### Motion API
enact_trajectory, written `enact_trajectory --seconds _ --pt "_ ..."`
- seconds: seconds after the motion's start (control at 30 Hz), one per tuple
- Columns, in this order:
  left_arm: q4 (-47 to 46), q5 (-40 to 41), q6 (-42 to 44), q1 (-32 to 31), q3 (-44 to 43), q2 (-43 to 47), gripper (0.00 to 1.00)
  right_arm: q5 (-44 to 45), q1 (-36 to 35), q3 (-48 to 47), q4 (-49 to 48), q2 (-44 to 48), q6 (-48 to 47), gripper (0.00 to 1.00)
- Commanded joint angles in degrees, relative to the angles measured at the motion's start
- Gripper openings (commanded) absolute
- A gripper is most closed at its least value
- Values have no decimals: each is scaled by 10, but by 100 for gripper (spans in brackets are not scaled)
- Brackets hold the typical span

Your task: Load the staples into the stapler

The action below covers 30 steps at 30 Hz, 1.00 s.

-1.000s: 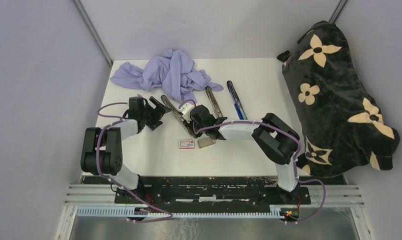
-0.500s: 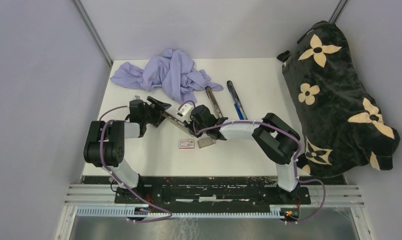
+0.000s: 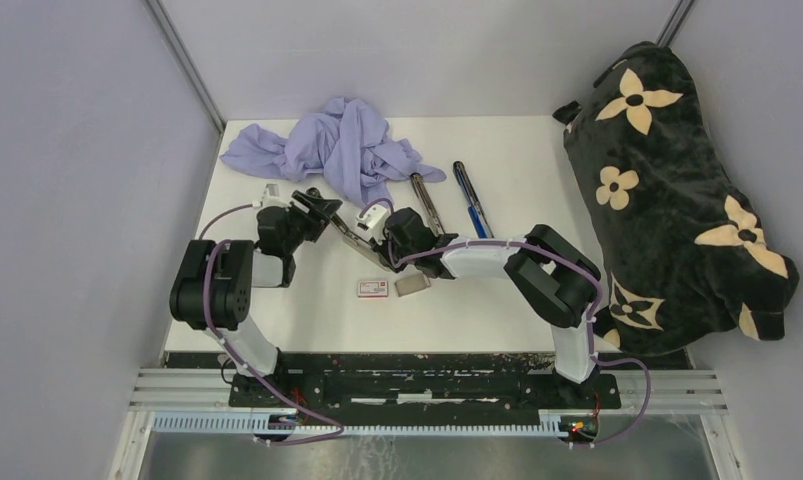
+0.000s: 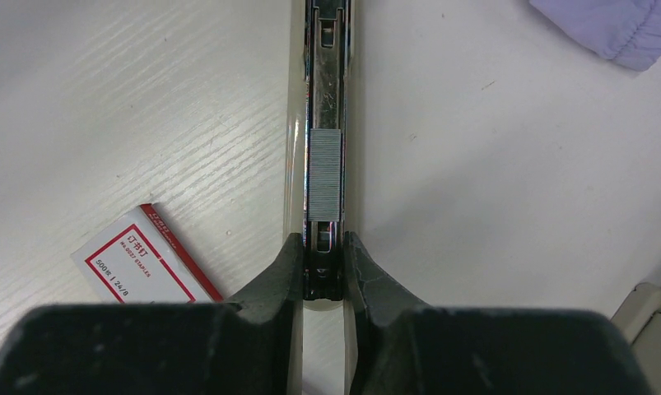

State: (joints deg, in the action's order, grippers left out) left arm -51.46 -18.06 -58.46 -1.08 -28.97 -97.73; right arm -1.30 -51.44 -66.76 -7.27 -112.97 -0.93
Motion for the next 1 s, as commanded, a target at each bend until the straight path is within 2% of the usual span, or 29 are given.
enact_trajectory --seconds 0.0,0.23,0.53,0.97 --pt "-88 3 77 -30 -10 19 72 -24 2 9 -8 13 -12 1" --pt "-17 64 171 -64 5 66 69 -32 8 14 -23 14 -19 1" --pt "77 188 288 -139 22 135 63 -46 12 11 -54 -7 -34 1" --pt "125 319 373 -220 29 179 63 -76 12 -7 -101 -38 -30 1"
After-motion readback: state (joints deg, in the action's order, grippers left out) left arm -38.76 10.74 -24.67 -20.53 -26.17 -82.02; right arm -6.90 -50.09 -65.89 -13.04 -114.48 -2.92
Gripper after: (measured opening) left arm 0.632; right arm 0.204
